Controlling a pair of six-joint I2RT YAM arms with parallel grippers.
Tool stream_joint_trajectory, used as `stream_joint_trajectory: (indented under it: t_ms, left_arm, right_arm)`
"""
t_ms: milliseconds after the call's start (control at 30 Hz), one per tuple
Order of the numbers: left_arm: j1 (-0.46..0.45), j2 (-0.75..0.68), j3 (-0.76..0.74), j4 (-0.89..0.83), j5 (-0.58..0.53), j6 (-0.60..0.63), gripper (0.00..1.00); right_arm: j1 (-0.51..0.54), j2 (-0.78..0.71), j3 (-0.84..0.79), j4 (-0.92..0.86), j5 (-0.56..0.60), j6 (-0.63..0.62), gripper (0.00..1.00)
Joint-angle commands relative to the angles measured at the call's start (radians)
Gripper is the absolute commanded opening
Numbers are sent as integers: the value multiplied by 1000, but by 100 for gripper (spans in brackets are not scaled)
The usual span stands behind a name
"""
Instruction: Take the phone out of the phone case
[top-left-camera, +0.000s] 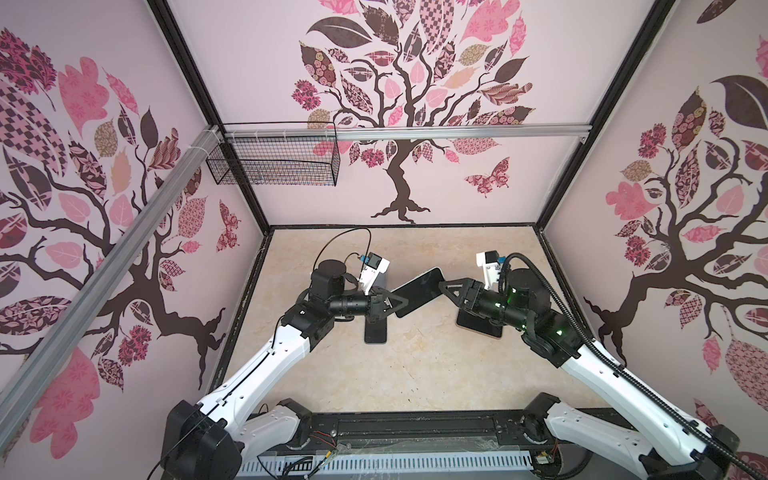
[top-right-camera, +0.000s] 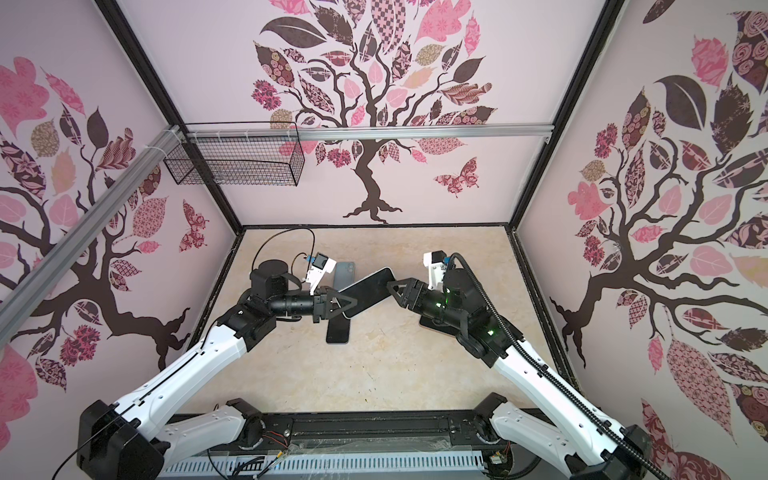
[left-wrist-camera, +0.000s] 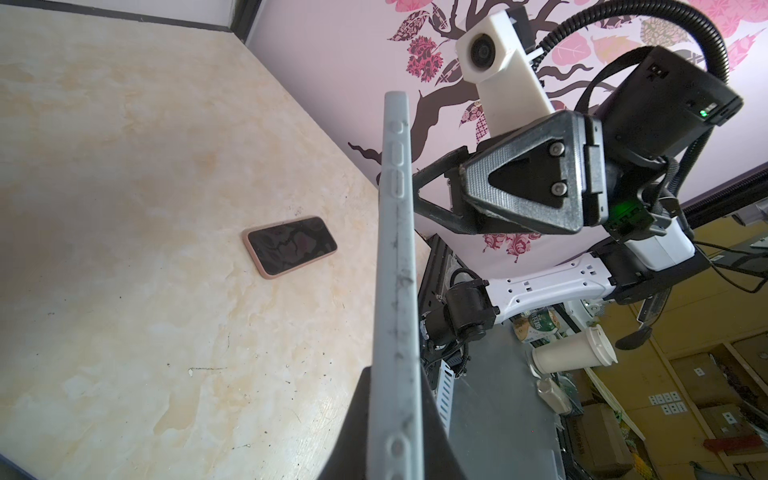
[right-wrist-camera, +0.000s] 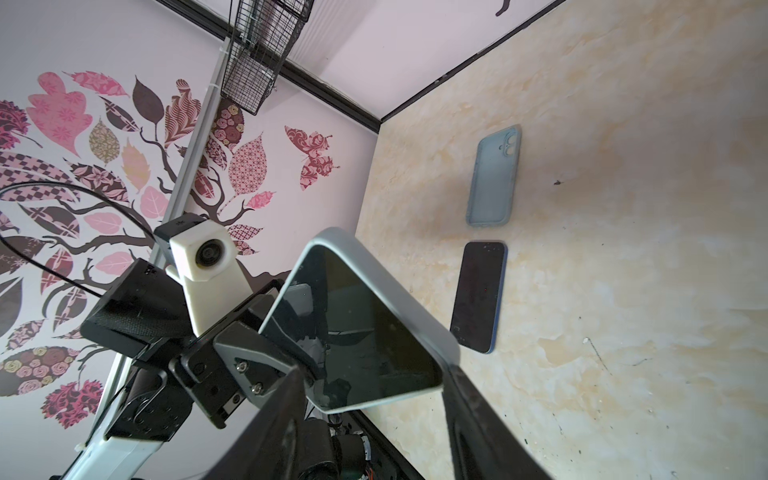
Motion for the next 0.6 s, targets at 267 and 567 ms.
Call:
stream_joint_trajectory:
  t_ms: [267,567]
  left_arm:
    - [-4,-6,-2,47,20,21,0]
    - [-6,2,-3,58,27,16,0]
  right_arm:
    - [-1,-10,6,21,-15,-5,57]
    - [-1,-10,-6,35,-27,1,56]
